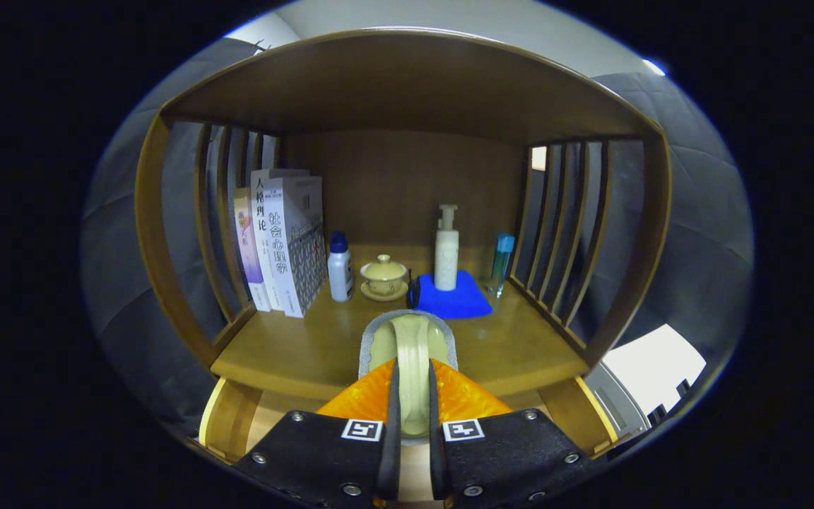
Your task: Pull open the drawer, take out the items inside it, and place them on the countertop above the cabinet.
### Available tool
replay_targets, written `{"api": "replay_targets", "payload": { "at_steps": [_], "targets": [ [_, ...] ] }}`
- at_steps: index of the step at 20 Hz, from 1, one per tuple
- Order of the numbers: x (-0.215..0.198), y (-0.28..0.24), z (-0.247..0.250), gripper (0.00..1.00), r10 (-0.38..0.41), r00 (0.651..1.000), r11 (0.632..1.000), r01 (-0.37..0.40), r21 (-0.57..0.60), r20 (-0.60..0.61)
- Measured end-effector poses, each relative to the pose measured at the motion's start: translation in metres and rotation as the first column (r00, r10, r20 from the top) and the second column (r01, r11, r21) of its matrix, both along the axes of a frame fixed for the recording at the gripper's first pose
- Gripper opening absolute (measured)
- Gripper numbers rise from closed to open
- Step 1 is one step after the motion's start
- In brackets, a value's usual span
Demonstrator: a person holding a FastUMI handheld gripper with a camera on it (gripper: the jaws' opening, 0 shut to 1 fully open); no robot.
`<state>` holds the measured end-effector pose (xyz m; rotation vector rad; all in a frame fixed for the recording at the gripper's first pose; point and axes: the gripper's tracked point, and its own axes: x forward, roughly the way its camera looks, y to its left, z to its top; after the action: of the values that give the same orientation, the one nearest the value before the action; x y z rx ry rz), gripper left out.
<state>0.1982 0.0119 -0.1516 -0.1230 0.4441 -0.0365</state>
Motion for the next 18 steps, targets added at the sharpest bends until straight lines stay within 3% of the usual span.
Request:
{"api": "replay_targets", "payload": {
  "at_steps": [7,18],
  "targets": [
    [0.054,0.019,-0.024,0.17,0.079,0.997,0.996,-0.078,-0.050,0.010],
    [0.094,0.018,-0.068,0.21,0.090,0.994,0.995,-0.093,-0.039,-0.068]
  ]
}}
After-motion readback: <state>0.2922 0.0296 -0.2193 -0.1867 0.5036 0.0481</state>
